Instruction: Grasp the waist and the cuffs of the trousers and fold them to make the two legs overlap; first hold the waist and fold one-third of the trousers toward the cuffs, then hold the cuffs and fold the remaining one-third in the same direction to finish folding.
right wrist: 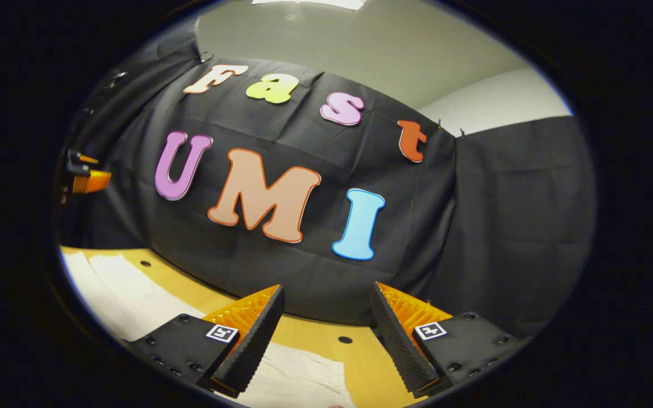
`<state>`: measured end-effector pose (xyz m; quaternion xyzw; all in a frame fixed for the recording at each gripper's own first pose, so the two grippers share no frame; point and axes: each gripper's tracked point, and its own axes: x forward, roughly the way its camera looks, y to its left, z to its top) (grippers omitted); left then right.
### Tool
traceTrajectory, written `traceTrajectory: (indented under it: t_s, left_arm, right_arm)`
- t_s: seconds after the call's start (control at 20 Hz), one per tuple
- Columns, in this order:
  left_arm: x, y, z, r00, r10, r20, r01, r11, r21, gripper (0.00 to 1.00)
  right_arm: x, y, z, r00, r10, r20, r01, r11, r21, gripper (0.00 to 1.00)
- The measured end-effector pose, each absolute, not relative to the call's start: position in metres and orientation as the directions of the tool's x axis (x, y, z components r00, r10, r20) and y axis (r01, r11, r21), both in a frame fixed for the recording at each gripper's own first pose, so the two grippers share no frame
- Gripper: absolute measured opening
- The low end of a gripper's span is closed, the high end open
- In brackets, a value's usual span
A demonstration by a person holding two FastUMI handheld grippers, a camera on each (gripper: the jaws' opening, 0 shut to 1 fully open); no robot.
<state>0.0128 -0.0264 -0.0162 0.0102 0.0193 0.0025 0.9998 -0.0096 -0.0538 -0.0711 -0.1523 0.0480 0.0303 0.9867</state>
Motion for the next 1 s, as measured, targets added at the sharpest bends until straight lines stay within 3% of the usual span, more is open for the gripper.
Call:
traceTrajectory:
  t_s: [0.55,1.0]
  left_arm:
    - [0.013,-0.055,-0.025,0.998,0.003,-0.063,-0.001,1.0,0.022,0.94]
    - [0.005,-0.052,-0.03,0.996,0.03,-0.083,-0.027,0.999,0.043,0.94]
  right_arm:
    - [-0.066,-0.082,-0.191,0.915,0.199,-0.35,-0.39,0.658,-0.645,0.97]
    - [-0.127,-0.104,-0.297,0.764,0.242,-0.598,-0.64,0.395,-0.659,0.97]
